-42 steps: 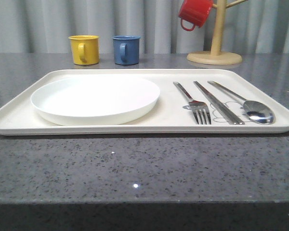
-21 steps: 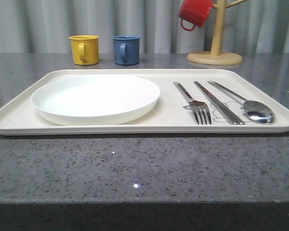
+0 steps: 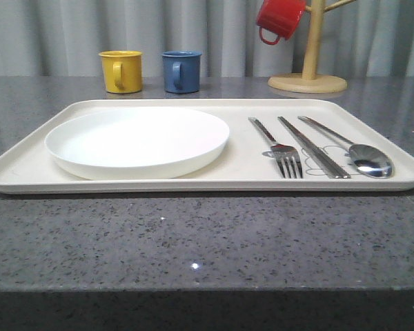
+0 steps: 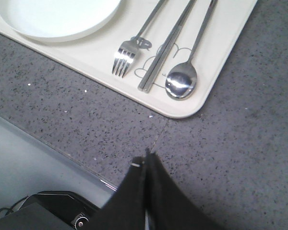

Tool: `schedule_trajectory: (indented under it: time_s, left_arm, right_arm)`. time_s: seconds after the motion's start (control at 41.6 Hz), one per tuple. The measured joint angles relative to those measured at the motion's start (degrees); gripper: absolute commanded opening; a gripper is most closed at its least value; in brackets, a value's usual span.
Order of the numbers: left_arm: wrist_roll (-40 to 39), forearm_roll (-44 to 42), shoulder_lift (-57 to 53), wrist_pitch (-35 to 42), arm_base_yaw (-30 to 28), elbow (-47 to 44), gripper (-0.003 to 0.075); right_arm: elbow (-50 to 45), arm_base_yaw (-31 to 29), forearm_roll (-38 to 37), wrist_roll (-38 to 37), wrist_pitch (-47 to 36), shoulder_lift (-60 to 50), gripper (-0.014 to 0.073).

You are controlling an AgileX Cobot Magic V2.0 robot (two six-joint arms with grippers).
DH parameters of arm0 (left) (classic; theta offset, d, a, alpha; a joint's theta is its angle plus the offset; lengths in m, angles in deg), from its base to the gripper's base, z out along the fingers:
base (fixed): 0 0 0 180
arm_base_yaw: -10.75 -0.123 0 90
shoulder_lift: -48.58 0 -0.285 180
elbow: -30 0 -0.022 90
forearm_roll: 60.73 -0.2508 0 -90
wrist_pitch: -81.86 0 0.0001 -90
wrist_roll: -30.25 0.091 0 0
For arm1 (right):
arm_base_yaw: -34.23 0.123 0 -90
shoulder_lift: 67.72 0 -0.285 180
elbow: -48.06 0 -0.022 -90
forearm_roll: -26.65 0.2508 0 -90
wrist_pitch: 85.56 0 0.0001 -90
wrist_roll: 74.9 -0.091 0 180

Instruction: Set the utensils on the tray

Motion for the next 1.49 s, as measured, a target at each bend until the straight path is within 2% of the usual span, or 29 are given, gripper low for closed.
schedule_trajectory:
  time_s: [0.89,1.01,1.251,1.347,1.492]
  left_arm:
    - [0.0,0.1,0.0,0.0,0.0,0.0,-0.0018]
    - [0.0,0.1,0.0,0.0,0.0,0.0,-0.0018]
    - [0.0,0.1,0.0,0.0,0.0,0.0,-0.0018]
    - [0.0,0.1,0.0,0.0,0.0,0.0,-0.0018]
    - [0.0,0.1,0.0,0.0,0.0,0.0,-0.0018]
  right_arm:
    - [-1.27,-0.64,0.0,0.0,-1.15,-1.72,-0.0069]
    - [-7.48,-6.61,0.0,0.0,-10.1,-8.09,-0.0069]
    - [-30.34,-20.15,-0.12,0.0,-36.86,-27.25,-0.0069]
    - [-37.35,-22.29,-0.12,0.0,-43.21,-32.27,-0.0069]
    - [-42.93,-23.79,-0.12,0.09,-47.58,-33.58,-0.0069]
